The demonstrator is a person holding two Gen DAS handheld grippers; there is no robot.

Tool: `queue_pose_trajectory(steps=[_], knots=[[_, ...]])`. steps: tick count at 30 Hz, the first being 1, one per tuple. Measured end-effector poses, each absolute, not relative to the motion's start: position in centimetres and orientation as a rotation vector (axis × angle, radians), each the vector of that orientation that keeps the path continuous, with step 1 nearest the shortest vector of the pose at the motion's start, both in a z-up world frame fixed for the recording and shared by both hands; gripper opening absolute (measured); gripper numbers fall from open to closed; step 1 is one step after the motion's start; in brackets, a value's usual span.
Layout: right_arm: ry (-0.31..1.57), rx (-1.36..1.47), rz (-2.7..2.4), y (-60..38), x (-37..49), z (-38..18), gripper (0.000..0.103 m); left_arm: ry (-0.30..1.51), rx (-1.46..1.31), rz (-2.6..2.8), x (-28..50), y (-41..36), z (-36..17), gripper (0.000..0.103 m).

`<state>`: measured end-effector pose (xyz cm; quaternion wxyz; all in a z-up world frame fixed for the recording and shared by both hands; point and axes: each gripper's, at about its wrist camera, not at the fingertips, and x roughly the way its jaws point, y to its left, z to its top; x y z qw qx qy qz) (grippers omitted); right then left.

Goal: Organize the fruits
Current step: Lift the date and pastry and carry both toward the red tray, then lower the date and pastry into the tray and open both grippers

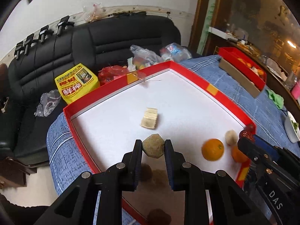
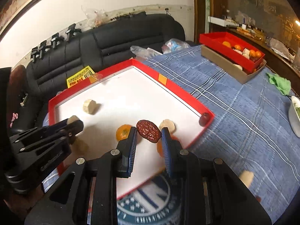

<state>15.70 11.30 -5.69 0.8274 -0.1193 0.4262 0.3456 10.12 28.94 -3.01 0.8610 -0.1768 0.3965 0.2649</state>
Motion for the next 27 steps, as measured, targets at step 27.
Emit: queue_pose_trajectory(steps=[27], knots=[[1.010, -0.292, 0.727, 16.7, 19.0, -8.8, 0.052, 0.919, -0.441, 0.670, 11.8, 33.0, -4.6, 0.055]])
